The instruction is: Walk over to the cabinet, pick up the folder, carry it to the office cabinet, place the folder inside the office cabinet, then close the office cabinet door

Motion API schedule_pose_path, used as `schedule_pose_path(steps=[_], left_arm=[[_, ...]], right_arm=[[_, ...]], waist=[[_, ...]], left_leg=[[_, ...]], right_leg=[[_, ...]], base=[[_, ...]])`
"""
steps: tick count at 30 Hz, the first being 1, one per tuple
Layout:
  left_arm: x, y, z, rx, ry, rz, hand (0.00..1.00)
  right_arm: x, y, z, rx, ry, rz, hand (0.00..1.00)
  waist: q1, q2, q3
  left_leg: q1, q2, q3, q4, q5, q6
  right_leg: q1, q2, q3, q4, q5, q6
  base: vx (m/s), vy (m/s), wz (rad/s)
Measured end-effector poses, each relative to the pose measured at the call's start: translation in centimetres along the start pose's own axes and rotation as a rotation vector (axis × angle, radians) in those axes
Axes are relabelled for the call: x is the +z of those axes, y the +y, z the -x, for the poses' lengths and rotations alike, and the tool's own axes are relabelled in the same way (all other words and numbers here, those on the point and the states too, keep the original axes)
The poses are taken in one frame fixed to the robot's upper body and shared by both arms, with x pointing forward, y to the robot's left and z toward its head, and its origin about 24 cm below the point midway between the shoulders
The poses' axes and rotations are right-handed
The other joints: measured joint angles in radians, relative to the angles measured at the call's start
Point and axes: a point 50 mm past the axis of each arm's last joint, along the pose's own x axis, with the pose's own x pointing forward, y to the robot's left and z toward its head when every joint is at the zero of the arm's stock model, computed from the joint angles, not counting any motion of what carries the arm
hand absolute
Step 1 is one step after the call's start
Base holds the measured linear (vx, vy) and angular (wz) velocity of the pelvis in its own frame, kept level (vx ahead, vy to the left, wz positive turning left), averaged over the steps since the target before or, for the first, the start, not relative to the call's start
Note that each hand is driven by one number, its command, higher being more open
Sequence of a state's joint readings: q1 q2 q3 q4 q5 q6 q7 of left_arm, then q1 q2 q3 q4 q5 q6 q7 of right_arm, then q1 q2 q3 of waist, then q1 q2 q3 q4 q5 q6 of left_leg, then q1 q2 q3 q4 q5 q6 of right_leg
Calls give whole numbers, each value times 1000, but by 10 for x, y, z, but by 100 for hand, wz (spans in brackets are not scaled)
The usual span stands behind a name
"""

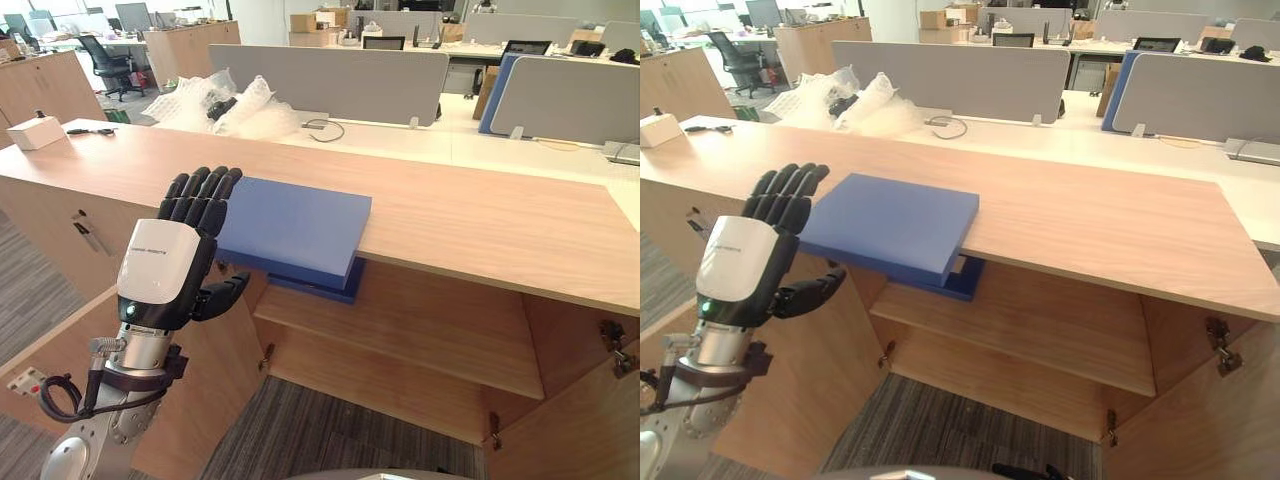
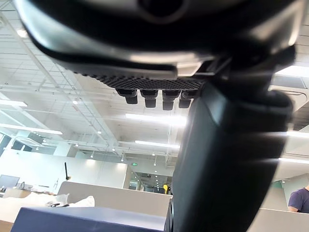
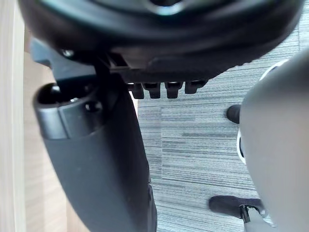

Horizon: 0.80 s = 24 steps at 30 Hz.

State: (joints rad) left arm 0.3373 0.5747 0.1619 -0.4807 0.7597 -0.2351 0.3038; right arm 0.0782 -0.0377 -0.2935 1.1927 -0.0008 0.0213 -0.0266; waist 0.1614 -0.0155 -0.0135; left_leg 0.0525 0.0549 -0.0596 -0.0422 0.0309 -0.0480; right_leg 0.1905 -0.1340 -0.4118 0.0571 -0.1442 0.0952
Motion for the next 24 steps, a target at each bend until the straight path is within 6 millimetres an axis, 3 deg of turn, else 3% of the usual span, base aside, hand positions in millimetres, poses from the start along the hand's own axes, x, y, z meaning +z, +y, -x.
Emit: schedule_pose_path(steps=[16, 24], left_arm=[[-40, -24, 1, -116, 146, -88, 100], [-59, -41, 5, -205, 198, -147, 100]], right_arm=[[-2, -1, 0, -3, 2, 37, 100], [0, -3, 1, -9, -15, 36, 100]], waist=[[-7, 0, -12], [-30, 6, -13]], left_leg=[[22, 12, 49, -17, 2, 2], [40, 11, 67, -43, 11, 5]], right_leg=[[-23, 3, 53, 18, 1, -7], [-21, 4, 66, 0, 9, -10]], base=[[-25, 3, -9], [-5, 6, -7]])
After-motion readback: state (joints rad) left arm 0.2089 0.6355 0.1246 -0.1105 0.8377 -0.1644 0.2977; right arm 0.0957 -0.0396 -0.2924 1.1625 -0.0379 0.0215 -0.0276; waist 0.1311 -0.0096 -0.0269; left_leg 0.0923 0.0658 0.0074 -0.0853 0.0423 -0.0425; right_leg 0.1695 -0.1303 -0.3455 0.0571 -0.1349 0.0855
